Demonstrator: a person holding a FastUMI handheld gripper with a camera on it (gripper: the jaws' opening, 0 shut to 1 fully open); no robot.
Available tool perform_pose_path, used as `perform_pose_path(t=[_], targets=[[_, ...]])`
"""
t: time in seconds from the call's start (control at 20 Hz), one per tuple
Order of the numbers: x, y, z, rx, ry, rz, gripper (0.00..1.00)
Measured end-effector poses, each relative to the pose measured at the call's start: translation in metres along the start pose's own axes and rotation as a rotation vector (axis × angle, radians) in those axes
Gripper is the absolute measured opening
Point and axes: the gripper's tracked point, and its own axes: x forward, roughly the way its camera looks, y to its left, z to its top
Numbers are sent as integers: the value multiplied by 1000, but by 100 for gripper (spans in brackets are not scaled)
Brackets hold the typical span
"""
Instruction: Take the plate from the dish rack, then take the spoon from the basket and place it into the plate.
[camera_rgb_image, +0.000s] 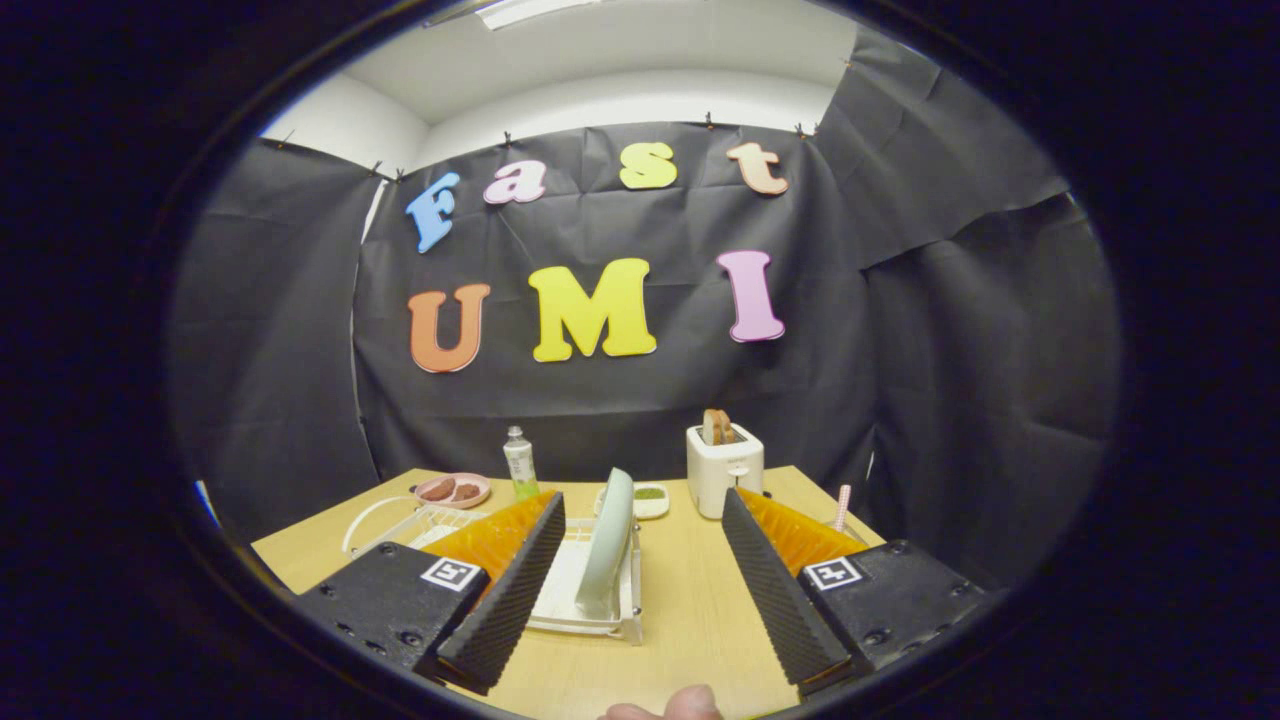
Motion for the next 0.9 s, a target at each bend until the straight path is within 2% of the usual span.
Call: perform_pose_path(t=[0.2,0.45,0.6,0.9], targets=[[24,6,19,-34,126,62,100],[62,16,45,-124,225,46,100],[93,24,30,-170,352,63,100],[148,28,-17,-85,605,77,100]])
